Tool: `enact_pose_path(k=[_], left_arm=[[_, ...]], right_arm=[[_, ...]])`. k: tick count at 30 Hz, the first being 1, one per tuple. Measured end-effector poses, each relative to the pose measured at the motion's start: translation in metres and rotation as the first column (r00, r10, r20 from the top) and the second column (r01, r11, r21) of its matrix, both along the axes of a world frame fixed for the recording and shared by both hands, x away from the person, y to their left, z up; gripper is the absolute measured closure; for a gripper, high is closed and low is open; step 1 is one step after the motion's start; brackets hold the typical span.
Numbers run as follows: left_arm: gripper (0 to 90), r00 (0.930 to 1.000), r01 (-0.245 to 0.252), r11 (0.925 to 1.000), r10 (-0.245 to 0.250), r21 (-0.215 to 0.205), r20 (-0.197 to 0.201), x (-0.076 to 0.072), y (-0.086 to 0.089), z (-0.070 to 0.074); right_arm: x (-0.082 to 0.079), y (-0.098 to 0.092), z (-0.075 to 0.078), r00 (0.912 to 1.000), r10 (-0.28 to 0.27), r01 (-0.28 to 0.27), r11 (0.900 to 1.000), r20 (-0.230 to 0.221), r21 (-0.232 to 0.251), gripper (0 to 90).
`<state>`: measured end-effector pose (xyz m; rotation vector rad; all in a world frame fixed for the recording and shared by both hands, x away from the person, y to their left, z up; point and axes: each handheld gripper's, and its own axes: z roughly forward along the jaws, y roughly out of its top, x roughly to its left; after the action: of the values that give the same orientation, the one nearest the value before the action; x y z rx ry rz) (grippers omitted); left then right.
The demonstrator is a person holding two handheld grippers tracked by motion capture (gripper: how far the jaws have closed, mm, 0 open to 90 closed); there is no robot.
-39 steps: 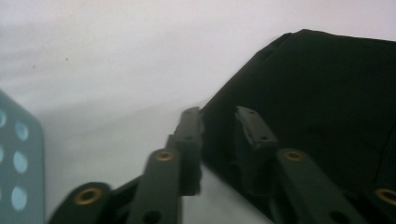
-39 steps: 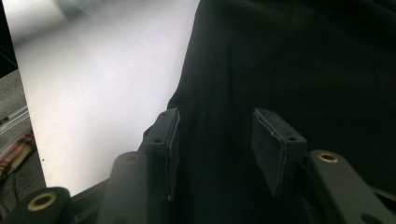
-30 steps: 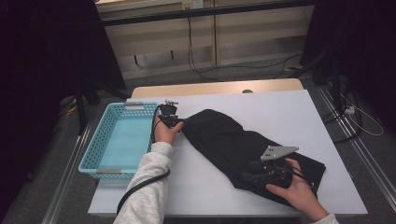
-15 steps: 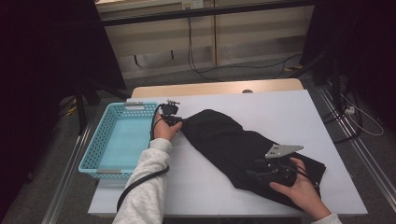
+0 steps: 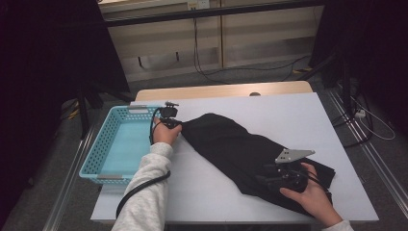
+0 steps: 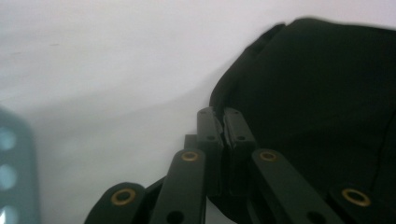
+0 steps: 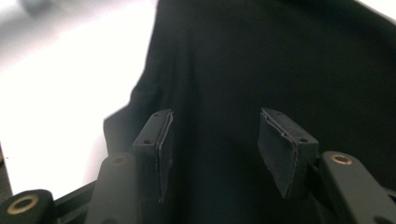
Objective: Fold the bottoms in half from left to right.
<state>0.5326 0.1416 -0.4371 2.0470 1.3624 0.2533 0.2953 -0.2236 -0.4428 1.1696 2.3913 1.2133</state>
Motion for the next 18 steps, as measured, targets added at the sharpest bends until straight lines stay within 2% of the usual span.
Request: enact_pose_path(k=[2,4,6,9,10,11,13,14,15,16,17,18], left_arm=[[86.9,1.0,-0.004,1.0,0.004,-0.002,-0.001,-0.001,0.001,0.001],[86.6,0.9999,-0.001,0.9999,0.001,0.015,0.016,-0.004,0.0,0.001],[86.1,0.9997,0.012,0.9997,-0.012,0.02,0.023,-0.005,-0.002,0.0],[82.6,0.9991,0.032,0.999,-0.033,0.032,0.026,-0.006,-0.004,-0.003],[79.5,0.9991,0.032,0.999,-0.033,0.032,0.026,-0.006,-0.004,-0.003],[72.1,0.999,0.029,0.9992,-0.03,0.029,0.032,-0.007,-0.005,-0.005],[56.3,0.9986,0.028,0.9991,-0.029,0.031,0.045,-0.007,-0.005,-0.006],[53.3,0.9984,0.033,0.9992,-0.034,0.021,0.046,-0.008,-0.005,-0.005],[48.6,0.9976,0.043,0.9989,-0.044,0.019,0.054,-0.009,-0.006,-0.005],[42.3,0.9976,0.043,0.9989,-0.044,0.019,0.054,-0.009,-0.006,-0.005],[37.5,0.9953,0.055,0.998,-0.057,0.031,0.078,-0.011,-0.007,-0.004],[34.5,0.9934,0.062,0.9974,-0.065,0.037,0.095,-0.011,-0.008,-0.004]], right_arm=[[0.0,-0.006,0.002,0.9997,-0.021,0.021,1.0,0.009,-0.009,45.8],[0.001,-0.013,0.004,0.9987,-0.047,0.047,0.999,0.021,-0.006,45.6],[0.004,-0.024,0.007,0.9952,-0.093,0.093,0.996,0.032,-0.002,45.6],[0.008,-0.043,0.01,0.9844,-0.167,0.168,0.986,0.055,-0.013,45.6],[0.008,-0.043,0.01,0.9844,-0.167,0.168,0.986,0.055,-0.013,45.6],[0.011,-0.055,0.009,0.9747,-0.215,0.217,0.976,0.061,-0.023,46.1],[0.014,-0.068,0.006,0.9641,-0.257,0.26,0.964,0.065,-0.047,46.9],[0.015,-0.073,0.005,0.9584,-0.278,0.282,0.958,0.063,-0.053,47.7],[0.016,-0.077,0.004,0.9544,-0.293,0.296,0.953,0.06,-0.062,48.5],[0.016,-0.077,0.004,0.9544,-0.293,0.296,0.953,0.06,-0.062,48.5],[0.017,-0.088,0.0,0.9428,-0.328,0.332,0.94,0.06,-0.076,50.2],[0.017,-0.09,0.0,0.9407,-0.334,0.338,0.937,0.06,-0.083,50.6]])
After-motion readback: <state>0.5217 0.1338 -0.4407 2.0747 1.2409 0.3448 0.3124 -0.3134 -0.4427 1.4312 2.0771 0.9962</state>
